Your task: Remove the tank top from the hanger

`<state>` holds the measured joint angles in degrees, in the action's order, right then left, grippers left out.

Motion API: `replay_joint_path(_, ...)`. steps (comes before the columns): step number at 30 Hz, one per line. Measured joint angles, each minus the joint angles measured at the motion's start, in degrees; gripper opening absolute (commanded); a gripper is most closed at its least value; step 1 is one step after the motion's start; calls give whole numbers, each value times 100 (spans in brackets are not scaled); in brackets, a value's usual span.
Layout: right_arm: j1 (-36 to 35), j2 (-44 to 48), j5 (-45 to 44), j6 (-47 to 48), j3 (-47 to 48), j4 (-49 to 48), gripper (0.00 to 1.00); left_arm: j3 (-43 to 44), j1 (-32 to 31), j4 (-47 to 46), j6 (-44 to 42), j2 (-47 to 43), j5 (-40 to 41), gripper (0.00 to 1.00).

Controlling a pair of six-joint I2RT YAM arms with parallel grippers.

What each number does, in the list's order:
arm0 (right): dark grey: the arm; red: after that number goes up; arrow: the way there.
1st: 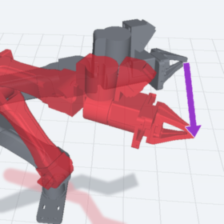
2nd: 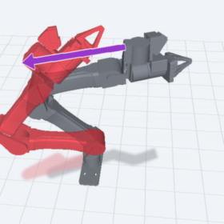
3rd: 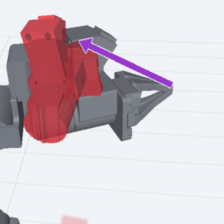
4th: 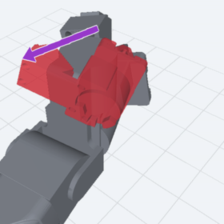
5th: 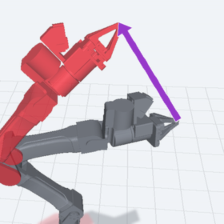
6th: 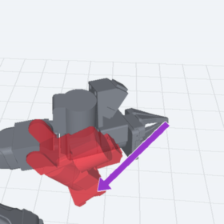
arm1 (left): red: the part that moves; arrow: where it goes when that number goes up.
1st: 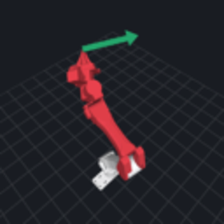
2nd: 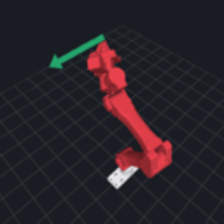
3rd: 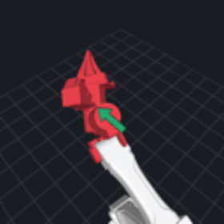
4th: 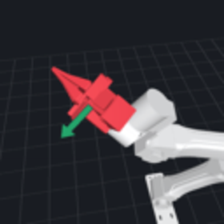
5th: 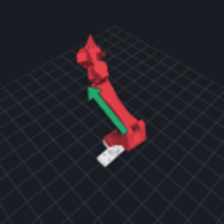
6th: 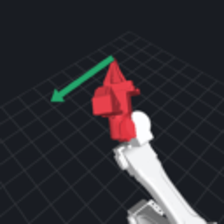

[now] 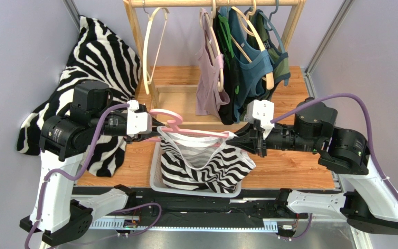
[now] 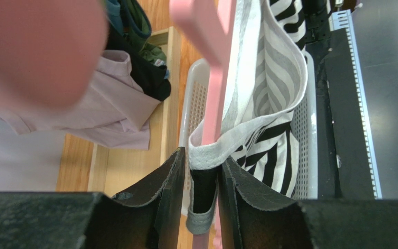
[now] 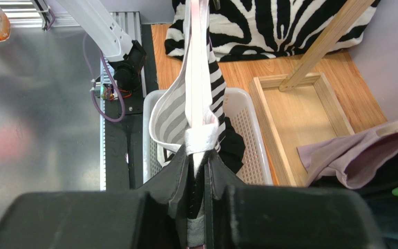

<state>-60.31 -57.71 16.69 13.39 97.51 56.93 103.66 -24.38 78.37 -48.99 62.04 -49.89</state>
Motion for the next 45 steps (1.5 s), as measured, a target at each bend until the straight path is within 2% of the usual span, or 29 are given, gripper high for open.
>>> replay_joint_path(11, 0, -212, 188, -26, -402, -861, 1, 144, -13, 2, 118, 4, -299, 36)
replay_joint_path(13, 0, -186, 168, -31, -531, -1051, 8, 144, -13, 0, 116, 4, -299, 32)
replay_joint_path(14, 0, -168, 149, -42, -597, -1115, 20, 142, -13, 2, 116, 4, -297, 26)
replay_joint_path(15, 0, -142, 120, -46, -664, -1185, 26, 142, -13, 2, 116, 4, -282, 21)
replay_joint_path(16, -4, -118, 81, -44, -728, -1246, 31, 140, -13, 0, 127, 4, -249, 14)
replay_joint_path(17, -4, -85, -2, -39, -798, -1307, 41, 138, -13, 0, 149, 4, -227, 0)
replay_joint_path(20, -2, 24, -304, -46, -916, -1443, 53, 96, -44, 17, 227, -20, -83, 0)
replay_joint_path(23, 0, 229, -544, -9, -1064, -1515, 57, 17, -44, 26, 306, -66, 170, 0)
replay_joint_path(28, 0, 573, -767, 2, -1143, -1563, 52, -85, -39, 28, 396, -90, 363, 0)
replay_joint_path(35, 0, 640, -774, -2, -1241, -1644, 35, -85, -39, 28, 507, -109, 398, 0)
replay_joint_path(37, 0, 575, -761, -4, -1300, -1644, 33, -85, -39, 28, 529, -129, 396, 0)
replay_joint_path(39, 0, 479, -756, -7, -1318, -1650, 27, -85, -39, 31, 542, -151, 404, 0)
replay_joint_path(45, 0, 302, -761, -13, -1314, -1694, 1, -96, -39, 96, 544, -179, 501, 0)
